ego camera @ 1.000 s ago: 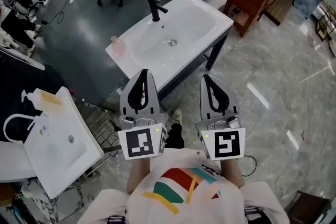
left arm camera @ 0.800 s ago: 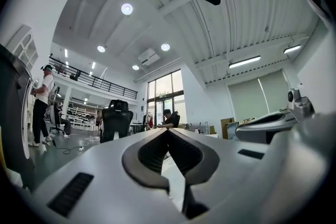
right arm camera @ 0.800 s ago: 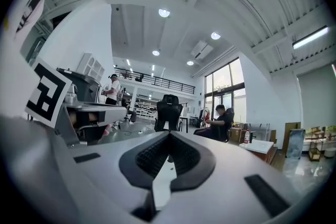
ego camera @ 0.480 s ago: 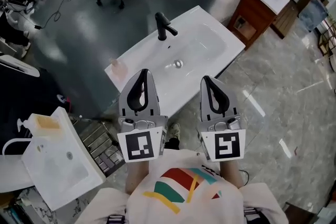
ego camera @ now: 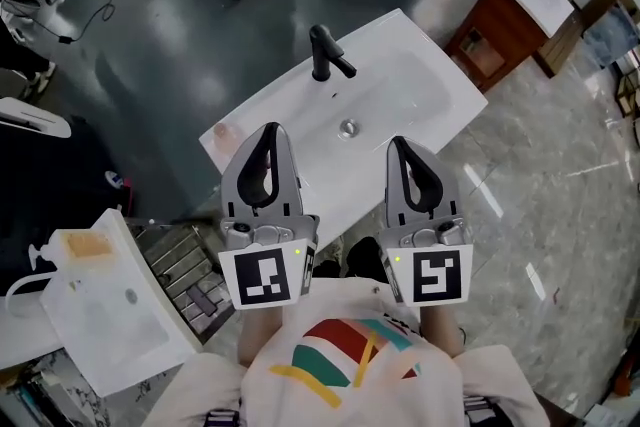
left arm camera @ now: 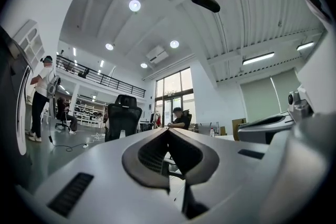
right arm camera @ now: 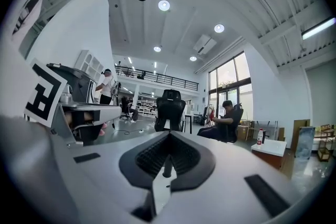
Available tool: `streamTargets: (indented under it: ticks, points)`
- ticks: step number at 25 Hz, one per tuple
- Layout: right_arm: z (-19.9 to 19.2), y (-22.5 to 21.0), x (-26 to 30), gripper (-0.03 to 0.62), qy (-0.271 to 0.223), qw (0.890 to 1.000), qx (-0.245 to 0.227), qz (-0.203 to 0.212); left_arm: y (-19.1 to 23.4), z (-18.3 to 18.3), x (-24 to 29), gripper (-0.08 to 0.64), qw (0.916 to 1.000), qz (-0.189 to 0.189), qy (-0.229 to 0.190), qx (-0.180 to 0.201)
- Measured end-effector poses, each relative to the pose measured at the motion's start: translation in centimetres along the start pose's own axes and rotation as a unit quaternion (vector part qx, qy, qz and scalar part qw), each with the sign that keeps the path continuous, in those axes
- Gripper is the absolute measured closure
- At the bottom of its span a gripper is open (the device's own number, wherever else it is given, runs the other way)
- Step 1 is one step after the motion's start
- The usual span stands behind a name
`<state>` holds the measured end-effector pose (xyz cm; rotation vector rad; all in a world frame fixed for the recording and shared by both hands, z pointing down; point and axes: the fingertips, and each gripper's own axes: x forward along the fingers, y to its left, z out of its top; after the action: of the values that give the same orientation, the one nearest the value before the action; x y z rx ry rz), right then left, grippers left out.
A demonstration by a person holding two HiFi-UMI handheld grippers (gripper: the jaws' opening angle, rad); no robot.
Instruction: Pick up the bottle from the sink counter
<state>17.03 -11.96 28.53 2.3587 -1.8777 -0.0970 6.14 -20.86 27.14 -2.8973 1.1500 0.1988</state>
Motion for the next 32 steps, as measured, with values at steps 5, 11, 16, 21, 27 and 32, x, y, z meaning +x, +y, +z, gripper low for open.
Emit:
streamTargets:
  ticks: [5, 11, 16, 21, 27, 32]
  points:
    - [0.9, -0.1, 1.6, 0.581, -0.014, 1.000, 0.005, 0.019, 0.5, 0.2, 0.7, 0.541, 0.9998, 0.020, 0.002, 0.005]
    - [1.8, 0.0, 3.3, 0.581, -0.035, 0.998, 0.006, 0.060, 0.9, -0.2, 1.4, 0.541, 0.9982, 0.056, 0.011, 0.019]
    - [2.2, -0.3, 4.4, 0.581, -0.047, 0.994, 0.009, 0.099, 0.8, -0.2, 1.9, 0.541, 0.9954, 0.091, 0.013, 0.030]
    - [2.3, -0.1, 5.2, 0.581, -0.051, 0.990, 0.014, 0.134, 0.6, 0.3, 2.3, 0.540, 0.9934, 0.109, 0.010, 0.034]
    - [1.7, 1.3, 6.4, 0.580, -0.043, 0.983, 0.021, 0.178, 2.4, 0.2, 2.5, 0.540, 0.9896, 0.137, 0.016, 0.040]
    - [0.6, 2.4, 7.4, 0.580, -0.028, 0.977, 0.024, 0.209, 5.6, -1.5, 2.9, 0.471, 0.9835, 0.165, 0.045, 0.059]
